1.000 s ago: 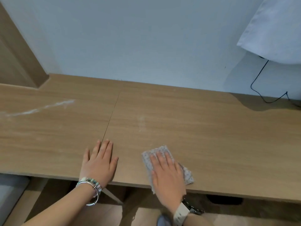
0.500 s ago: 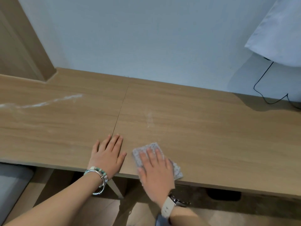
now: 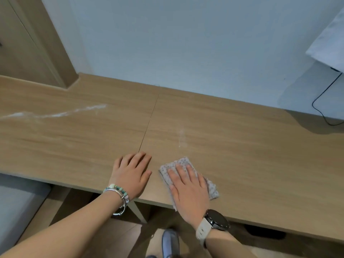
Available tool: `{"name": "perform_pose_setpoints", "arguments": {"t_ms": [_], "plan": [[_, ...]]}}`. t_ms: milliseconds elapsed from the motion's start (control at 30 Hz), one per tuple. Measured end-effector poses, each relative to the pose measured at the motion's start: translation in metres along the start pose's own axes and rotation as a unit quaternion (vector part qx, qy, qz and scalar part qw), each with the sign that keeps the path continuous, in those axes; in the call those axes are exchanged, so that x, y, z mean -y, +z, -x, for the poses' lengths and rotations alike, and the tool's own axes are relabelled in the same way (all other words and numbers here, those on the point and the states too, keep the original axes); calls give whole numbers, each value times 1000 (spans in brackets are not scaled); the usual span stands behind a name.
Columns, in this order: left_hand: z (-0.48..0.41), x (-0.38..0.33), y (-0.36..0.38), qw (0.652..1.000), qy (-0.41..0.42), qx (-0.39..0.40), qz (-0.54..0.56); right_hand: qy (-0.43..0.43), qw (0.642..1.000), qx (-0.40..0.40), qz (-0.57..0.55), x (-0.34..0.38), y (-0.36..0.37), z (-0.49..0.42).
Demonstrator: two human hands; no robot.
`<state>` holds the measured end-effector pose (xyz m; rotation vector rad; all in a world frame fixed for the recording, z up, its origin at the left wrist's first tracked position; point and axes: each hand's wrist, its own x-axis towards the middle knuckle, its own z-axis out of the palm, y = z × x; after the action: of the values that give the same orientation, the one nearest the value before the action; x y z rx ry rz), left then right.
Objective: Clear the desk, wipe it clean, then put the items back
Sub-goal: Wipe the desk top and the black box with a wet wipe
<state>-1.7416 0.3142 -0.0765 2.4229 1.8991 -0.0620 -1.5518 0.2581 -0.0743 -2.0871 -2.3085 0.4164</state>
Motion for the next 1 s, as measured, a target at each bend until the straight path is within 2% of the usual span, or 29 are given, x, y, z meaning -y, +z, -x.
{"name": "perform_pose_setpoints", "arguments": {"t_ms": [33, 100, 200, 300, 333, 400, 500, 567, 667, 733, 767, 800, 833, 900, 967, 1000], "plan": [[-5, 3, -3, 1000, -5, -3, 15, -11, 1000, 8, 6, -7, -3, -4], [-17, 10, -7, 999, -25, -17, 30, 30, 999, 6, 26, -44, -18, -23], [-28, 19, -3, 998, -58, -21, 25, 199, 980, -22, 16, -112, -32, -57], [-40, 20, 4, 995, -93, -21, 35, 240, 970, -37, -16, -113, -44, -93], [-45, 17, 4, 995, -90, -21, 36, 210, 977, -29, -13, -99, -42, -102], [-56, 9, 4, 995, -92, -3, 40, 69, 997, -27, 19, -62, -32, -105], [-62, 8, 6, 991, -121, 3, 52, -156, 987, -16, 25, -21, -13, -77], [-62, 14, 8, 992, -116, -15, 49, -192, 981, 8, 37, -39, -14, -84], [-62, 21, 8, 994, -98, -37, 32, -73, 994, -42, 69, -98, -39, -129], [-64, 24, 6, 993, -102, -48, 30, 92, 995, -24, 24, -127, -59, -161], [-65, 25, 6, 993, -102, -51, 30, 146, 989, -17, 6, -129, -61, -172], [-67, 26, 6, 994, -95, -56, 27, 164, 986, -25, -4, -122, -61, -179], [-68, 27, 8, 994, -87, -59, 22, 133, 990, -35, -2, -105, -57, -180], [-72, 30, 9, 995, -89, -43, 24, -10, 996, -82, 13, -59, -38, -163], [-79, 34, 10, 992, -109, -37, 42, -179, 982, -50, 37, -17, -19, -124], [-82, 35, 11, 991, -117, -38, 48, -229, 973, -15, 37, -9, -18, -107]]}}
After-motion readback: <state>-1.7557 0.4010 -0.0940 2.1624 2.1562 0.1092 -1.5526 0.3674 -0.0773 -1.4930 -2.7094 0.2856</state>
